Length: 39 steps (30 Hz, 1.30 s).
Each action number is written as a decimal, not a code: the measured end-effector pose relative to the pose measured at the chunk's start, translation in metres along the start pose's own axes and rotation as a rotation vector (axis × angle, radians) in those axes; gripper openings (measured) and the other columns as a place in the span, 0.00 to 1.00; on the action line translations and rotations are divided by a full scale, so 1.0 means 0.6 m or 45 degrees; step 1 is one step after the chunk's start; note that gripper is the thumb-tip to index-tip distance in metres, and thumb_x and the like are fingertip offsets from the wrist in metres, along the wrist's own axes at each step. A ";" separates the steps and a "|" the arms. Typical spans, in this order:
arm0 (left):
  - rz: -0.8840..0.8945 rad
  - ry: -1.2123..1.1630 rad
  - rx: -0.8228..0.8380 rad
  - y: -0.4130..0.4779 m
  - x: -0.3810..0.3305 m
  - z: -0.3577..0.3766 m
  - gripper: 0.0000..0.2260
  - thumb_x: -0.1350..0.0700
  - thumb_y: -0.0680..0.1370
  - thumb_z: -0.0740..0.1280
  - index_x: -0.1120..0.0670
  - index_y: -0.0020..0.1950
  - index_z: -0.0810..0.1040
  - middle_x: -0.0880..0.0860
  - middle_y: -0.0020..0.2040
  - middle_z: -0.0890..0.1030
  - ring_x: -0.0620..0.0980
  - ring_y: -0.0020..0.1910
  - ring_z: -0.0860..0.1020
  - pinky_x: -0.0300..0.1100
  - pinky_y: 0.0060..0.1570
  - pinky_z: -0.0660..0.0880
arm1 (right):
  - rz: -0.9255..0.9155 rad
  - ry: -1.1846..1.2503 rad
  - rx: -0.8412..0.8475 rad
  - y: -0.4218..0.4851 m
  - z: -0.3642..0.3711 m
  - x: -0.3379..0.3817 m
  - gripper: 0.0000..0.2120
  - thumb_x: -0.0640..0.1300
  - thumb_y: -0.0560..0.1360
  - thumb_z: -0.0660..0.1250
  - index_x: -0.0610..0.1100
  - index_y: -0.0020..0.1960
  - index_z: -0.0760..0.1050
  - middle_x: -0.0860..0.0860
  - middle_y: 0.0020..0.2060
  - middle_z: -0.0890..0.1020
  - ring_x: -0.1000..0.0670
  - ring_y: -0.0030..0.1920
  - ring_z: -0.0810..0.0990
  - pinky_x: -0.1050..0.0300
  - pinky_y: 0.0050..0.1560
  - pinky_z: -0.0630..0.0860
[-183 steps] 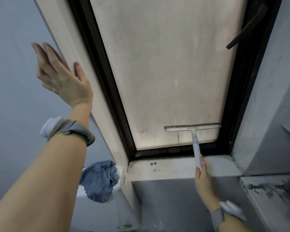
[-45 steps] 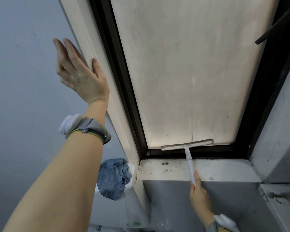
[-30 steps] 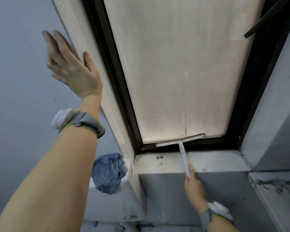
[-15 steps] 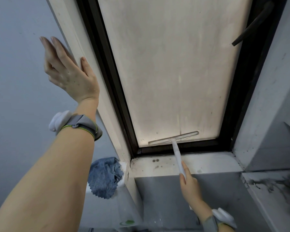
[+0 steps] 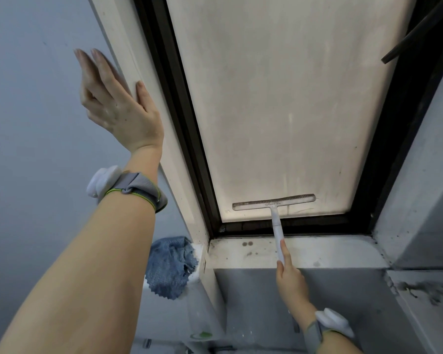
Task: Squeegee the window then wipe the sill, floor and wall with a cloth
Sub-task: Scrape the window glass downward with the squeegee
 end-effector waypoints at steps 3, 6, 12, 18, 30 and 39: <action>0.004 -0.002 -0.003 0.000 -0.001 0.001 0.27 0.51 0.76 0.61 0.58 0.73 0.63 0.57 0.74 0.63 0.52 0.67 0.65 0.47 0.63 0.63 | 0.014 -0.001 0.006 0.002 0.005 -0.007 0.28 0.46 0.80 0.52 0.57 0.74 0.41 0.46 0.32 0.75 0.49 0.28 0.70 0.55 0.30 0.69; 0.005 -0.001 -0.005 0.000 -0.001 0.001 0.27 0.51 0.76 0.61 0.58 0.73 0.63 0.57 0.74 0.63 0.52 0.67 0.65 0.47 0.63 0.63 | 0.036 -0.004 0.014 0.004 0.009 -0.016 0.28 0.46 0.80 0.52 0.58 0.74 0.41 0.46 0.32 0.75 0.50 0.29 0.70 0.55 0.30 0.69; 0.008 -0.001 -0.004 0.000 -0.001 0.002 0.27 0.51 0.76 0.61 0.58 0.73 0.63 0.57 0.74 0.63 0.52 0.68 0.65 0.47 0.63 0.62 | 0.053 -0.024 0.036 0.001 0.016 -0.026 0.28 0.46 0.80 0.52 0.58 0.74 0.40 0.46 0.36 0.77 0.48 0.32 0.74 0.55 0.32 0.70; 0.004 -0.007 -0.003 0.000 -0.001 0.001 0.27 0.51 0.76 0.61 0.58 0.73 0.62 0.57 0.74 0.62 0.52 0.68 0.64 0.47 0.64 0.62 | 0.072 -0.106 0.077 -0.006 0.028 -0.048 0.28 0.45 0.81 0.51 0.56 0.74 0.41 0.46 0.35 0.78 0.49 0.31 0.74 0.57 0.31 0.70; -0.002 0.003 0.022 -0.001 -0.004 -0.002 0.27 0.51 0.76 0.60 0.57 0.73 0.62 0.56 0.74 0.62 0.52 0.68 0.64 0.47 0.64 0.62 | 0.011 -0.025 0.020 -0.026 0.004 -0.049 0.26 0.43 0.80 0.53 0.55 0.75 0.50 0.52 0.25 0.70 0.53 0.25 0.67 0.61 0.23 0.60; -0.032 0.024 0.090 -0.003 -0.003 0.001 0.28 0.49 0.77 0.58 0.56 0.75 0.59 0.55 0.76 0.58 0.53 0.69 0.62 0.47 0.66 0.58 | -0.121 0.181 -0.270 0.019 -0.131 -0.060 0.27 0.44 0.79 0.54 0.66 0.69 0.47 0.48 0.26 0.71 0.47 0.26 0.70 0.48 0.26 0.70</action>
Point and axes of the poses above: each hand's wrist, its own y-axis towards the middle knuckle, its own z-axis out of the palm, x = y × z, the point moved 9 cm from there along y, towards the middle knuckle
